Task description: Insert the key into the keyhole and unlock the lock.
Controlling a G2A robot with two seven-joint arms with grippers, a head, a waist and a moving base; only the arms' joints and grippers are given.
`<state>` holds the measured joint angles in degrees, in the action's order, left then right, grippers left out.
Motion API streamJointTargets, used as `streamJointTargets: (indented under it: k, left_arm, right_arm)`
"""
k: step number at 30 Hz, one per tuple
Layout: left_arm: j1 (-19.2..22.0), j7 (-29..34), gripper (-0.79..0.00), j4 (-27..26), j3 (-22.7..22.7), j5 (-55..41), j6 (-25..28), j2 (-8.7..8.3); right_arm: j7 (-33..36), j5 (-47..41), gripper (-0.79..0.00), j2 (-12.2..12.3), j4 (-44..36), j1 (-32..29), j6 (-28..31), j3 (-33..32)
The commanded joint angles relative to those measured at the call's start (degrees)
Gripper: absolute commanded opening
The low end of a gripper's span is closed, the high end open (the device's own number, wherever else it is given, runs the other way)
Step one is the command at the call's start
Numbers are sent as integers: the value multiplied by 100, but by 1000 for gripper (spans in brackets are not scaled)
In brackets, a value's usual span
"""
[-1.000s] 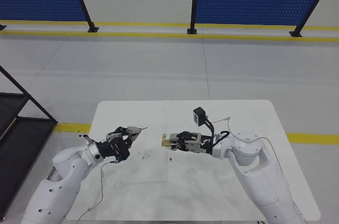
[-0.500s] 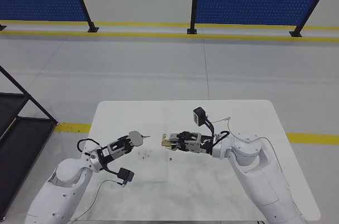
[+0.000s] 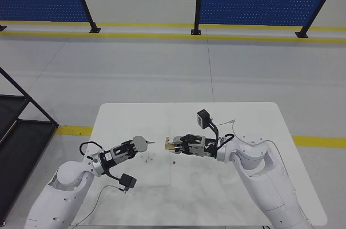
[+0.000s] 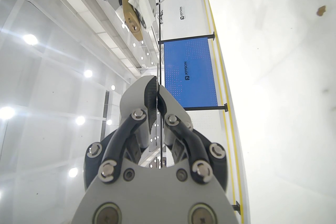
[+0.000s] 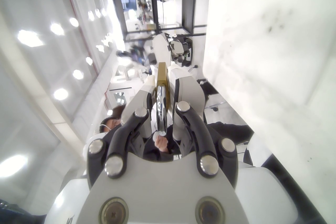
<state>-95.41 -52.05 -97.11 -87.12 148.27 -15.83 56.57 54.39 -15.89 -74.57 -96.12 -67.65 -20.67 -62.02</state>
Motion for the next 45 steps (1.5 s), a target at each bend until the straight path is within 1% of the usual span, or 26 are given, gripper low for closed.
streamJointTargets:
  k: [1, 5, 11, 14, 17, 24, 38, 40, 42, 45]
  left_arm:
    - [48, 99, -785, 77, 39, 77, -154, 8]
    - [104, 80, -785, 182, 201, 16, -474, 34]
    - [120, -187, -785, 322, 305, -182, -1303, 59]
    - [119, -295, -785, 387, 317, -217, -1672, 65]
    - [98, -338, -785, 392, 344, -225, -1890, 71]
    - [113, -59, -785, 359, 407, -163, -1970, 93]
    - [113, -59, -785, 359, 407, -163, -1970, 93]
    - [107, 182, -785, 322, 414, -164, -1911, 106]
    - [76, 311, -785, 262, 448, -190, -1866, 117]
    - [39, 515, -785, 223, 441, -31, -1905, 126]
  right_arm:
    - [-131, -45, -785, -1, -4, -41, 74, 2]
    - [-221, -89, -785, 7, 23, -48, 442, -4]
    - [-132, -88, -785, 23, 209, -27, 1140, 29]
    - [-108, -39, -785, 30, 295, 15, 1280, 66]
    - [-165, 43, -785, 36, 331, 48, 1342, 108]
    - [-367, 277, -785, 55, 290, 46, 1449, 177]
    - [-367, 277, -785, 55, 290, 46, 1449, 177]
    - [-367, 277, -785, 55, 290, 46, 1449, 177]
    - [-505, 335, -785, 56, 255, -12, 1476, 200]
    - [-636, 481, -785, 71, 187, -67, 1469, 218]
